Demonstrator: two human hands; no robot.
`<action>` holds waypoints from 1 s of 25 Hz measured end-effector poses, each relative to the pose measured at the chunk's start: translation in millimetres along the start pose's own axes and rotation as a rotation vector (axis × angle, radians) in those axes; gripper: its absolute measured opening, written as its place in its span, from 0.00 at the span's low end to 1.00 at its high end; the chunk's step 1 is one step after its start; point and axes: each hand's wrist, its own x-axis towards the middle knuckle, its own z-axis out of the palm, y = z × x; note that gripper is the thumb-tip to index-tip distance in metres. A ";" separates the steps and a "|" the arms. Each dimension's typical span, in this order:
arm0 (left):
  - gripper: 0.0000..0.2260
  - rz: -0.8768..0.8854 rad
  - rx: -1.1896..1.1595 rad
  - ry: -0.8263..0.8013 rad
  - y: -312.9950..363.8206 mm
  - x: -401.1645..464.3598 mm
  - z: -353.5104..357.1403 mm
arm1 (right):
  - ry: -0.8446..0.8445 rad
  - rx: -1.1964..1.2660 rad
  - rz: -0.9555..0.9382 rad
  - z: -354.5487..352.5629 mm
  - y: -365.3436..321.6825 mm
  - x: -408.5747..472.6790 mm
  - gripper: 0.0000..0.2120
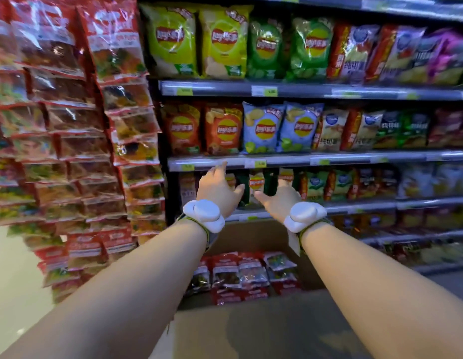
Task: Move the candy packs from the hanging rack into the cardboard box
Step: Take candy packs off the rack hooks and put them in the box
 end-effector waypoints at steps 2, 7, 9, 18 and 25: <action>0.34 -0.027 -0.016 -0.053 4.3 -4.1 22.2 | -0.042 0.035 0.046 -1.2 26.6 2.3 0.38; 0.32 -0.100 0.011 -0.232 8.3 -2.5 88.6 | -0.093 0.174 0.188 14.1 91.5 16.2 0.37; 0.31 -0.147 -0.008 -0.290 9.0 1.3 119.2 | -0.124 0.143 0.204 25.0 114.9 29.0 0.35; 0.31 -0.449 -0.230 -0.426 2.4 49.4 250.9 | -0.185 0.045 0.393 69.4 197.9 114.6 0.28; 0.28 -0.861 -0.344 -0.482 -28.9 17.7 331.4 | -0.489 0.042 0.461 128.6 271.0 151.3 0.15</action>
